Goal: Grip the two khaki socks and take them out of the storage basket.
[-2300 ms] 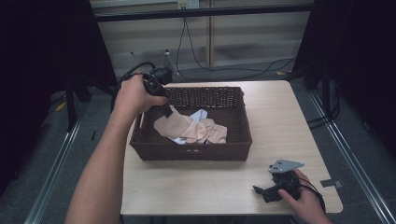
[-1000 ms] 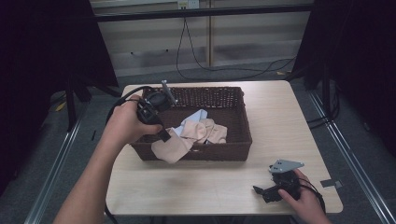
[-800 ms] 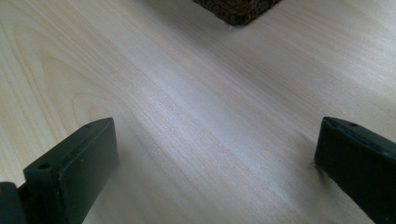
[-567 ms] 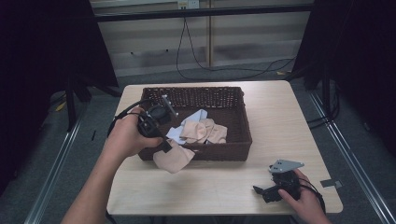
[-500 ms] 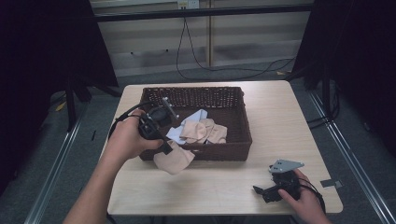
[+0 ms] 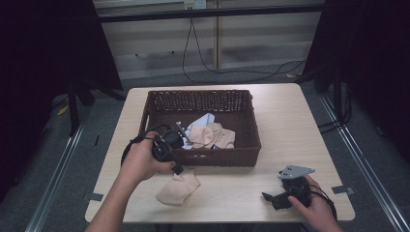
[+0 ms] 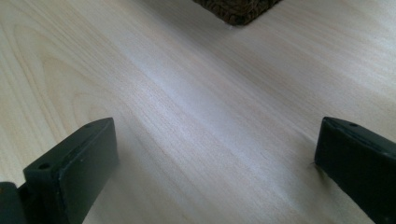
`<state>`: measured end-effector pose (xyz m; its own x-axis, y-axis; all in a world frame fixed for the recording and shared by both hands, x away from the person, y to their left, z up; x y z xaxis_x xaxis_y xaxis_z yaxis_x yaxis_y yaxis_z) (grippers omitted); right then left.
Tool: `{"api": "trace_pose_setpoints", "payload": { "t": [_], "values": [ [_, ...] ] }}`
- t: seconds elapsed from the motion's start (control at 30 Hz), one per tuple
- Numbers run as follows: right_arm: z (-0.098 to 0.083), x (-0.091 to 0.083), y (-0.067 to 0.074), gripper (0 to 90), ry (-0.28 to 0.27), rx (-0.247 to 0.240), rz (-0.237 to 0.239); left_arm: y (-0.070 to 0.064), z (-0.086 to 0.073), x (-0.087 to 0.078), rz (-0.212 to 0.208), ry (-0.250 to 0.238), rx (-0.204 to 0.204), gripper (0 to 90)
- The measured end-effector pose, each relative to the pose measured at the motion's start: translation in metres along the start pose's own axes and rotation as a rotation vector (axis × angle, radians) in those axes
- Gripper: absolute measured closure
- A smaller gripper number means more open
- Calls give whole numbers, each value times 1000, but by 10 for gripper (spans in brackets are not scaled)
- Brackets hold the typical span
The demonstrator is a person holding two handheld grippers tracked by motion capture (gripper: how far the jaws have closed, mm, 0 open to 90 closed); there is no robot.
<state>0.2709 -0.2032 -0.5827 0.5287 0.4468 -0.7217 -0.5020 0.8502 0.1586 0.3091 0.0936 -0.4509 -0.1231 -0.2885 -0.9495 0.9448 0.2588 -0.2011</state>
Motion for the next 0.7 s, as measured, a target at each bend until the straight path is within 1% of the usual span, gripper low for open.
{"api": "trace_pose_setpoints", "payload": {
  "t": [0.07,0.13,0.2,0.27,0.3,0.33,0.4,0.43,0.5,0.53,0.57,0.63,0.67,0.7],
  "values": [
    [0,0,0,0,0,0,1,0,-2,9,-10,9,-2,853],
    [0,0,0,0,0,-1,0,2,-3,13,0,15,-9,781],
    [0,0,0,0,0,-1,0,2,-2,11,-2,17,-14,706],
    [0,0,0,0,0,0,0,0,1,5,-4,8,-18,683],
    [0,0,0,0,0,0,0,1,2,1,5,12,-10,659],
    [0,0,0,0,-1,-2,0,2,4,-4,14,9,-17,623],
    [0,0,0,0,-1,-2,0,6,7,-13,24,13,-20,563],
    [0,0,0,0,0,-1,0,7,10,-17,34,5,-32,539],
    [0,0,0,0,0,0,0,11,14,-24,42,5,-37,466],
    [0,0,0,0,-2,1,0,13,16,-27,51,1,-36,457],
    [0,0,0,0,-1,4,0,15,19,-30,64,-1,-44,432],
    [1,0,0,0,-5,-1,0,17,24,-35,67,-4,-38,388],
    [1,0,0,0,-5,-3,0,18,27,-38,72,-7,-44,374],
    [1,0,0,0,-6,-4,0,20,29,-41,78,-4,-38,354]
  ]
}}
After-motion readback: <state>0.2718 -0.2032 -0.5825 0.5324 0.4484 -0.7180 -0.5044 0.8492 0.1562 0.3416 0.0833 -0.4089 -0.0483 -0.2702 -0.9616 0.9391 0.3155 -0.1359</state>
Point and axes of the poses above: each handheld gripper's, and its own axes: x roughly forward along the jaws, z roughly out of its top, y roughly to its left, the point moved 10 cm from there along x, roughly forward along the jaws, and after that the axes turned 11 degrees about x, right-handed, at the moved point
